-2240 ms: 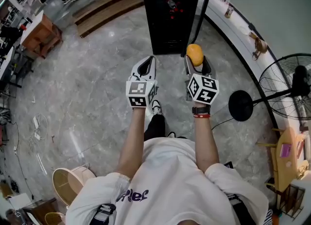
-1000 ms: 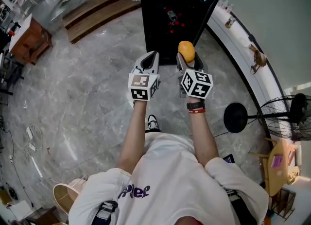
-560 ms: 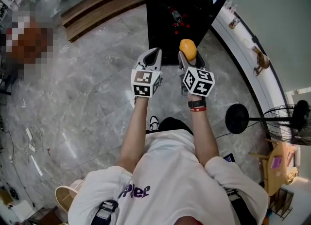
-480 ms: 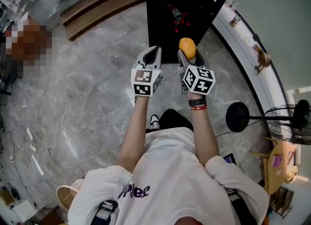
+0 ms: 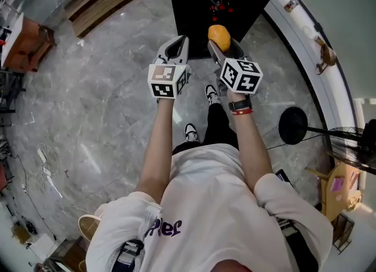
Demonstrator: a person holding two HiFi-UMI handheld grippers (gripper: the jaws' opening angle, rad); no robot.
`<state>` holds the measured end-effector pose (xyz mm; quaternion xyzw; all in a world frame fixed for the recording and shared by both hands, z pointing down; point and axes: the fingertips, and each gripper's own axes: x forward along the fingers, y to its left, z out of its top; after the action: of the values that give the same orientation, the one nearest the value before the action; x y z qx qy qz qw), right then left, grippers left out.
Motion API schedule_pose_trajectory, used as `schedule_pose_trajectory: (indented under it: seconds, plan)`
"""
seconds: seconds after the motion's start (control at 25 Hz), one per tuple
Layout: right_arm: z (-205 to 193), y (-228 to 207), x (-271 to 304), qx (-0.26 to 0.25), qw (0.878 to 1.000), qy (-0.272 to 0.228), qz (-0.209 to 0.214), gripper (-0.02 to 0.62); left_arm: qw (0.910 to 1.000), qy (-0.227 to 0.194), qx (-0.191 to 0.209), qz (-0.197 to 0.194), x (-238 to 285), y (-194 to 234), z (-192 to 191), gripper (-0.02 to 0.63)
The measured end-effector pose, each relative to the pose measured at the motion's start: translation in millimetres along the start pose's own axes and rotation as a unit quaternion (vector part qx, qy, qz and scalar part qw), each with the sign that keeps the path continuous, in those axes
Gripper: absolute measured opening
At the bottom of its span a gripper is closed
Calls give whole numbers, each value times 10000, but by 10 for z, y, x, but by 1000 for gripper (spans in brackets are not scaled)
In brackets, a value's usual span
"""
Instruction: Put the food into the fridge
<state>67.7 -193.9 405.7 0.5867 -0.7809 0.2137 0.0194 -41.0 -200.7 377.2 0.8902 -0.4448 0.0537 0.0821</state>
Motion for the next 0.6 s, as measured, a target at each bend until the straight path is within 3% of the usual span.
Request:
schedule_pose_trajectory:
  seconds: [0.4, 0.6]
  plan:
    - [-324, -462, 669, -261, 9988, 419, 39, 318, 9998, 171, -21, -19, 661, 298, -385, 18]
    - [-424, -587, 848, -620, 9977, 271, 18, 318, 9997, 181, 36, -162, 787, 288, -574, 18]
